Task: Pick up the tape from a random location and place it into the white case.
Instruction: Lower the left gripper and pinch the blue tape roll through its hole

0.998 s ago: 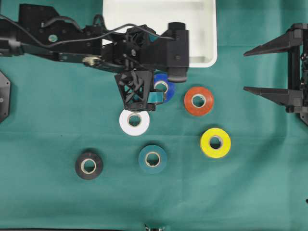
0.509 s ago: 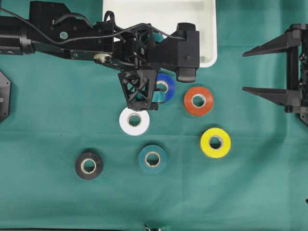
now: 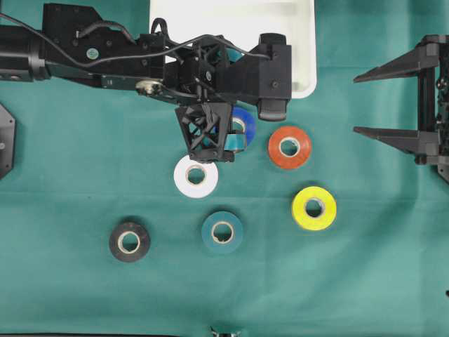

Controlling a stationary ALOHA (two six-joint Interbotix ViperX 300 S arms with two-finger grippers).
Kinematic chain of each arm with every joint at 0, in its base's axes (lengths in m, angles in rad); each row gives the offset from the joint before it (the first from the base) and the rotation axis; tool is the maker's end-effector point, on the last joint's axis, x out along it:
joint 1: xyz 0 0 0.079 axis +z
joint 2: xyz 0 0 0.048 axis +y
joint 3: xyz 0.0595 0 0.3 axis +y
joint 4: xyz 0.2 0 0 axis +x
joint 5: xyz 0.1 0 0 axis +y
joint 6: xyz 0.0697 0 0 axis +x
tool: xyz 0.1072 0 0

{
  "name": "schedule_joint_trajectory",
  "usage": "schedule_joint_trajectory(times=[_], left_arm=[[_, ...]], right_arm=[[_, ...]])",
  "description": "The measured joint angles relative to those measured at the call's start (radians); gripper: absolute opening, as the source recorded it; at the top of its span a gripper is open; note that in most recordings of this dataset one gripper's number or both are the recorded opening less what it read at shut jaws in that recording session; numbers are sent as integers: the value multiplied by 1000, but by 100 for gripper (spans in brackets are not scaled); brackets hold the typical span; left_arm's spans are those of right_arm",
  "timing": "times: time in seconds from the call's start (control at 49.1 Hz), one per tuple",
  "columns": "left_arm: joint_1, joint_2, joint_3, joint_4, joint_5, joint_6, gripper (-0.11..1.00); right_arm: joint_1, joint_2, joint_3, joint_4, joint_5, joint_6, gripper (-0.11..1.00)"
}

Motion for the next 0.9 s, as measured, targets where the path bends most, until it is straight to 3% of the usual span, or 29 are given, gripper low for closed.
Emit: schedule_joint_trajectory(times=[0.631, 0.896], left_arm=[[-15, 81, 138, 0, -232, -3, 98], [-14, 150, 163, 2, -273, -3, 98]], right_arm=[[0, 12, 0, 0, 0, 2, 92], [0, 17, 0, 0, 0, 2, 92]])
